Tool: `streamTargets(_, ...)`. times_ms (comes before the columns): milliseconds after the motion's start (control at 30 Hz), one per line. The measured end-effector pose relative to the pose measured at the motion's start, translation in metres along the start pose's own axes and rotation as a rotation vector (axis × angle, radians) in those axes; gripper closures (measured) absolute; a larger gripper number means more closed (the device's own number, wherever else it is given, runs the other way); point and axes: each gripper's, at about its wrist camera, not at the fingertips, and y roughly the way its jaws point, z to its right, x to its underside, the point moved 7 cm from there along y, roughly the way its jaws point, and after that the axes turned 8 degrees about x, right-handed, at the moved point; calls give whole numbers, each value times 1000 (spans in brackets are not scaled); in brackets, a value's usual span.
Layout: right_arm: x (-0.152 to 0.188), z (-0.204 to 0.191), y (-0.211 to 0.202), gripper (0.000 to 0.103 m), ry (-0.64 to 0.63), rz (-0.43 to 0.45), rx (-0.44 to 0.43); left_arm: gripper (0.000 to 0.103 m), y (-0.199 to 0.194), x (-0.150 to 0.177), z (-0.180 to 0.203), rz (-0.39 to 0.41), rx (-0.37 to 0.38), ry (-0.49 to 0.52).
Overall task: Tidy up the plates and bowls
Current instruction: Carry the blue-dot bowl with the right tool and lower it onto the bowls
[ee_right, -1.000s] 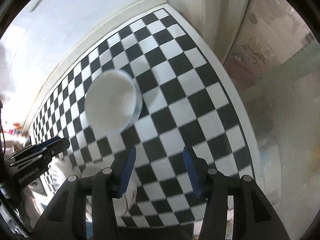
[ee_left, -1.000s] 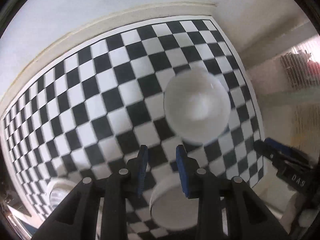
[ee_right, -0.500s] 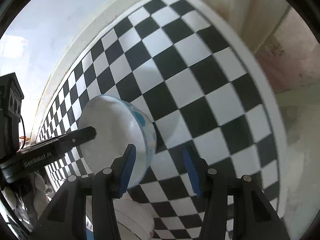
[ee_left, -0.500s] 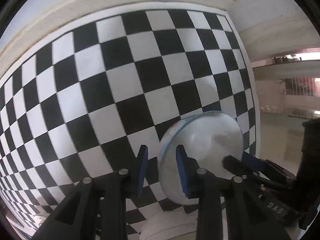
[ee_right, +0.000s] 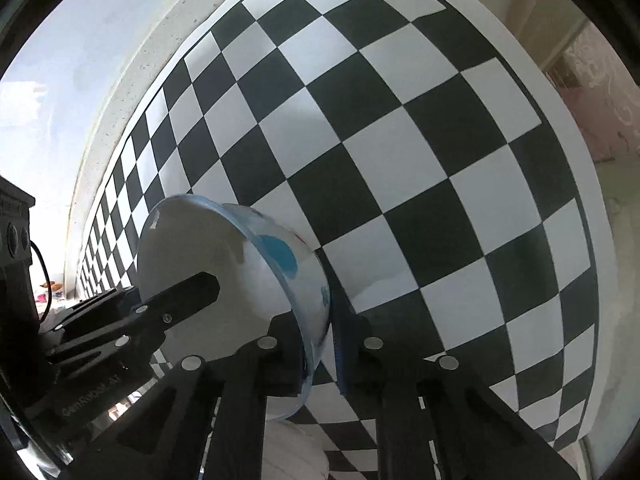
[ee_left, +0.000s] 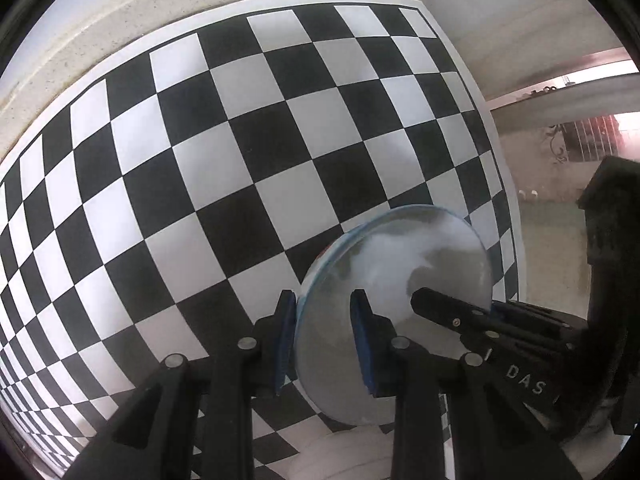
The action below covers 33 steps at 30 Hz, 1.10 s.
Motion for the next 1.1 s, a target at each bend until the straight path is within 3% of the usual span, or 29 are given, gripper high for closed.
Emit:
streamTargets(333, 21, -12, -34, 91, -40, 47, -10, 78, -23, 17, 27, 58, -23, 18)
streamTargets(667, 58, -29, -86, 91, -86, 113, -34, 78, -83, 49, 45, 123, -10, 73)
streamTargets(867, 97, -40, -105, 91, -113, 133, -38, 78, -104, 80, 48, 140, -20, 102)
streamTargets(1100, 142, -37, -97, 91, -120, 113, -30, 78, -95, 115, 41, 116, -25, 101)
